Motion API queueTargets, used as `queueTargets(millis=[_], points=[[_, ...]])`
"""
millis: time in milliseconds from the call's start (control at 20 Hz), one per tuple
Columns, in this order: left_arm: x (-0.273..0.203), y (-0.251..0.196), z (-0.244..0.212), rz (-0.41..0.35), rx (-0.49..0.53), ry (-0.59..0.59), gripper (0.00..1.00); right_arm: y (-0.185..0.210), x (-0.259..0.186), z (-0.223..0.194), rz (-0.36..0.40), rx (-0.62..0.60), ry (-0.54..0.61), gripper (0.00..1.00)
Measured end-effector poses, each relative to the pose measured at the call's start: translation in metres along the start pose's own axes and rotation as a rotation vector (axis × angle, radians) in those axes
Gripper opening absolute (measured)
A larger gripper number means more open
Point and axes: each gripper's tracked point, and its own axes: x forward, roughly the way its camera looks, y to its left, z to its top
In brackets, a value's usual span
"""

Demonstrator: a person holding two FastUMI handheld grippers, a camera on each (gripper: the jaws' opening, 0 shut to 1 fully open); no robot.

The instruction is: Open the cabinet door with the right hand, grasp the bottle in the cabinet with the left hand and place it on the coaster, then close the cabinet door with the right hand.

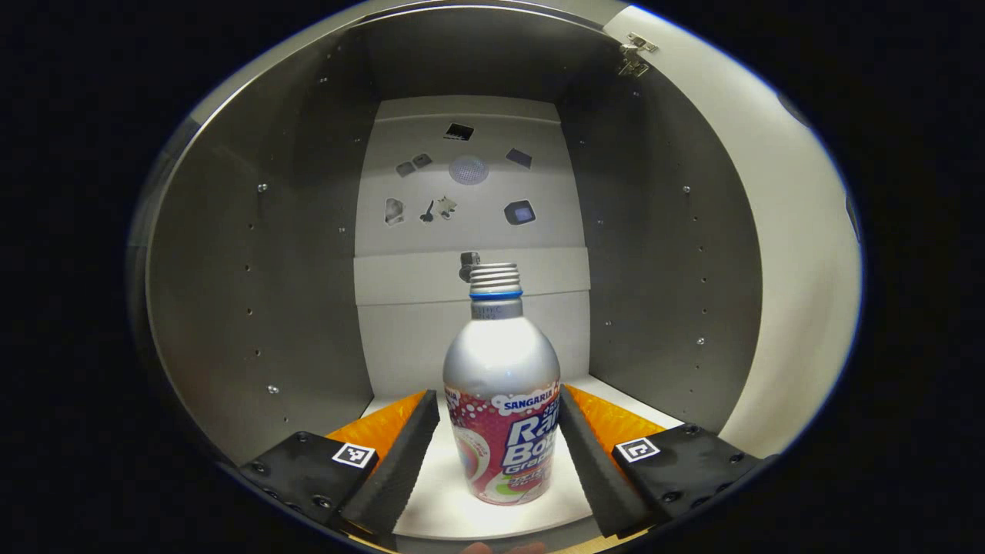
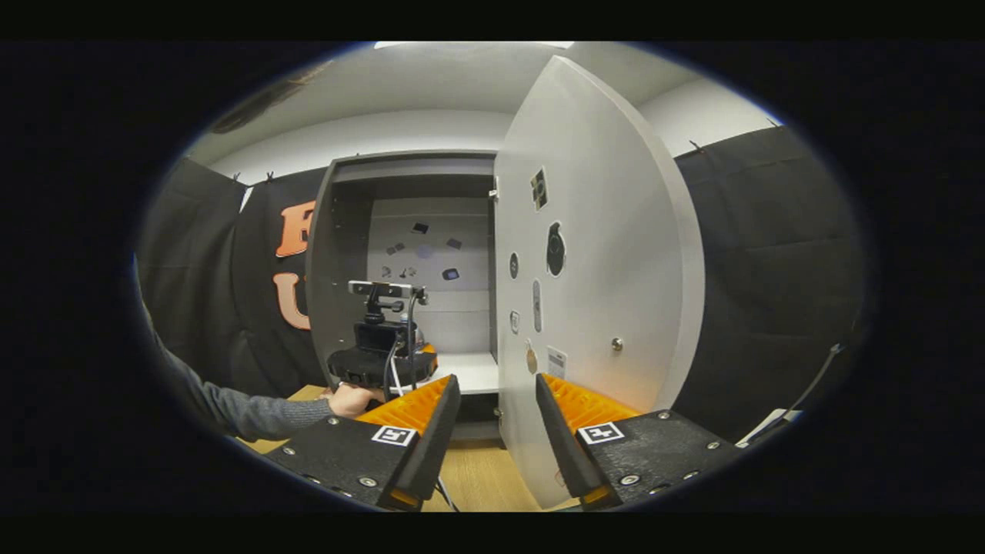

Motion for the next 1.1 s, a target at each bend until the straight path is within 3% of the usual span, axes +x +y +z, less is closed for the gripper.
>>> queueTargets(millis=[50,150,250,750,1100], points=[[0.002,0.001,0.001,0.006,0.002,-0.003,0.97,0.001,0.001,-0.001,0.000,0.001,0.003,0.66],[-0.002,-0.002,0.001,-0.008,-0.007,0.000,0.86,0.002,0.003,-0.004,0.003,0.002,0.009,0.62],[-0.007,0.001,0.003,-0.004,-0.009,0.000,0.84,0.003,0.000,-0.006,0.010,0.002,0.012,0.62],[-0.093,0.027,0.014,0.007,0.002,-0.027,0.85,0.016,-0.026,-0.004,0.055,-0.005,0.000,0.62],[-0.176,0.068,-0.019,0.069,0.022,0.002,0.86,0.035,-0.052,-0.013,0.108,-0.003,0.017,0.62]])
